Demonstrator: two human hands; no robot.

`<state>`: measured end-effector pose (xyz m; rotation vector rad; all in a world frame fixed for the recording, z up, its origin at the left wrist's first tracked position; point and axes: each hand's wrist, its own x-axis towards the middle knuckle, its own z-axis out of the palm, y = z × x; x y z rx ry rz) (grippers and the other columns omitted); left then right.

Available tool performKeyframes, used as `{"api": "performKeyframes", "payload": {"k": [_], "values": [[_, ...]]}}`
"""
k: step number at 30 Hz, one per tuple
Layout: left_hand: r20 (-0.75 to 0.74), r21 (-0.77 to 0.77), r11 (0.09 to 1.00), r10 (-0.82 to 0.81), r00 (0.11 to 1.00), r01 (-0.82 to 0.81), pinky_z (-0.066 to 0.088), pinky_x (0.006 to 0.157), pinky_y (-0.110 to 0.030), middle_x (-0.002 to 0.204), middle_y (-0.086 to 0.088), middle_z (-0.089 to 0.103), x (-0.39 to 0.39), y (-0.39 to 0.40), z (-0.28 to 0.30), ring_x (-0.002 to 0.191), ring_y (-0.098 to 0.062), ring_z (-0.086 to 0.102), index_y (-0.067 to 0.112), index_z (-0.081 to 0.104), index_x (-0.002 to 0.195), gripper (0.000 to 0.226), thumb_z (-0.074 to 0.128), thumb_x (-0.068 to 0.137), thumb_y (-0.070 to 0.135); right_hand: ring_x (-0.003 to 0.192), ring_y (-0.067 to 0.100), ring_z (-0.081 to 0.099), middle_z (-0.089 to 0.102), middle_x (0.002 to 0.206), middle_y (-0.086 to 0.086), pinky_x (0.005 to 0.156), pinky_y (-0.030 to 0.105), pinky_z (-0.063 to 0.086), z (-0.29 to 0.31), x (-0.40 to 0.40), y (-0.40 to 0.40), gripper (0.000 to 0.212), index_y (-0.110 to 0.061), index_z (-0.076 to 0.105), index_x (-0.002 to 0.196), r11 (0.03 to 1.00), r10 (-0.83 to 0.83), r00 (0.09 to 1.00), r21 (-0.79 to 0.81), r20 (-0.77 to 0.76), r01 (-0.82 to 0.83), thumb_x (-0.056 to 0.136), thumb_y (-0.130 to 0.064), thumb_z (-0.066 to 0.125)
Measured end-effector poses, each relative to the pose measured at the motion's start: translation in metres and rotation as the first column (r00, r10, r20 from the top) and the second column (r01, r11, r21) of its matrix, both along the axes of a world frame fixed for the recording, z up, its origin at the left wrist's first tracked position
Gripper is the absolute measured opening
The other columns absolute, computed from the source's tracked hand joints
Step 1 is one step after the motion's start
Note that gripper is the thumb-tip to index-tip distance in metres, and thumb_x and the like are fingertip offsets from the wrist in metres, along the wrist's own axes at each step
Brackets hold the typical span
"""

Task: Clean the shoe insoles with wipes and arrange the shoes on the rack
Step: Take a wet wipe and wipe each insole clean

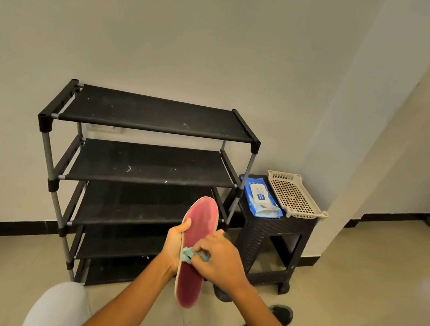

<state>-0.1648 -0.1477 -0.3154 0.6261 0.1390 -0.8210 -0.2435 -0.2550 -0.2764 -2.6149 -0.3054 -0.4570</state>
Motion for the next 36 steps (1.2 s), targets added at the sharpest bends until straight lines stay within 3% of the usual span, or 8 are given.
{"api": "performKeyframes", "payload": {"k": [6, 10, 15, 18, 22, 25, 29, 36], "values": [[0.093, 0.105, 0.994, 0.027, 0.995, -0.037, 0.053, 0.08, -0.044, 0.096, -0.019, 0.068, -0.002, -0.008, 0.011, 0.081, -0.031, 0.066, 0.004, 0.06, 0.116, 0.038, 0.045, 0.094, 0.031, 0.099, 0.014, 0.05, 0.063, 0.104, 0.0, 0.08, 0.028, 0.041, 0.018, 0.047, -0.024, 0.024, -0.022, 0.065, 0.11, 0.923, -0.385, 0.918, 0.022, 0.095, 0.385, 0.094, -0.031, 0.049], [0.13, 0.179, 0.983, -0.054, 0.99, 0.03, 0.056, 0.062, -0.034, 0.082, -0.014, 0.069, 0.002, -0.002, 0.02, 0.069, -0.025, 0.066, 0.005, 0.061, 0.109, 0.045, 0.038, 0.096, 0.042, 0.096, 0.008, 0.049, 0.064, 0.105, -0.011, 0.079, 0.024, 0.036, 0.002, 0.04, -0.012, 0.029, -0.029, 0.064, 0.112, 0.951, -0.307, 0.949, -0.019, 0.068, 0.309, 0.093, -0.042, 0.047], [0.092, 0.205, 0.979, -0.019, 0.996, 0.0, 0.047, 0.096, -0.047, 0.114, -0.023, 0.064, 0.01, 0.008, 0.012, 0.106, -0.036, 0.061, -0.001, 0.054, 0.124, 0.06, 0.055, 0.085, 0.045, 0.081, 0.005, 0.049, 0.065, 0.083, -0.01, 0.075, 0.024, 0.04, -0.015, 0.001, 0.006, 0.023, -0.023, 0.069, 0.086, 1.0, -0.019, 0.998, -0.003, 0.066, 0.019, 0.084, -0.036, 0.05], [0.109, 0.222, 0.974, -0.064, 0.992, 0.038, 0.052, 0.076, -0.043, 0.089, -0.019, 0.069, 0.008, 0.006, 0.013, 0.079, -0.031, 0.066, 0.001, 0.059, 0.113, 0.049, 0.053, 0.086, 0.041, 0.078, 0.01, 0.051, 0.062, 0.08, -0.008, 0.067, 0.028, 0.042, -0.003, 0.016, -0.006, 0.012, -0.022, 0.064, 0.081, 0.986, -0.162, 0.97, -0.011, 0.178, 0.167, 0.086, -0.029, 0.055], [0.119, 0.141, 0.989, -0.053, 0.992, 0.036, 0.054, 0.081, -0.05, 0.102, -0.022, 0.068, -0.001, -0.005, 0.02, 0.086, -0.036, 0.067, 0.003, 0.058, 0.119, 0.039, 0.045, 0.095, 0.031, 0.102, 0.015, 0.052, 0.064, 0.108, 0.0, 0.086, 0.03, 0.045, 0.01, 0.053, -0.031, 0.021, -0.018, 0.064, 0.107, 0.924, -0.378, 0.915, 0.002, 0.138, 0.381, 0.095, -0.025, 0.049], [0.153, 0.165, 0.984, -0.095, 0.984, 0.069, 0.058, 0.063, -0.034, 0.081, -0.015, 0.07, 0.007, -0.001, 0.023, 0.067, -0.026, 0.068, 0.002, 0.062, 0.104, 0.044, 0.04, 0.096, 0.039, 0.093, 0.006, 0.05, 0.065, 0.097, -0.008, 0.085, 0.029, 0.044, 0.004, 0.042, -0.019, 0.015, -0.025, 0.066, 0.095, 0.981, -0.189, 0.973, -0.018, 0.133, 0.193, 0.092, -0.023, 0.051], [0.142, 0.215, 0.976, -0.065, 0.988, 0.033, 0.056, 0.073, -0.039, 0.089, -0.017, 0.07, 0.018, 0.005, 0.01, 0.076, -0.028, 0.068, 0.001, 0.061, 0.113, 0.052, 0.048, 0.087, 0.044, 0.089, 0.006, 0.052, 0.064, 0.092, -0.013, 0.078, 0.023, 0.043, -0.017, 0.017, -0.012, 0.012, -0.028, 0.063, 0.091, 0.978, 0.058, 0.984, -0.206, 0.168, -0.023, 0.087, -0.025, 0.052], [0.187, 0.216, 0.975, -0.09, 0.978, 0.048, 0.055, 0.064, -0.035, 0.085, -0.013, 0.071, 0.002, -0.008, 0.015, 0.072, -0.024, 0.067, 0.008, 0.062, 0.111, 0.041, 0.039, 0.097, 0.039, 0.127, 0.016, 0.043, 0.057, 0.127, -0.004, 0.108, 0.036, 0.035, -0.012, 0.041, -0.025, 0.035, -0.024, 0.054, 0.125, 0.946, -0.316, 0.945, -0.052, 0.082, 0.32, 0.097, -0.039, 0.039]]}}
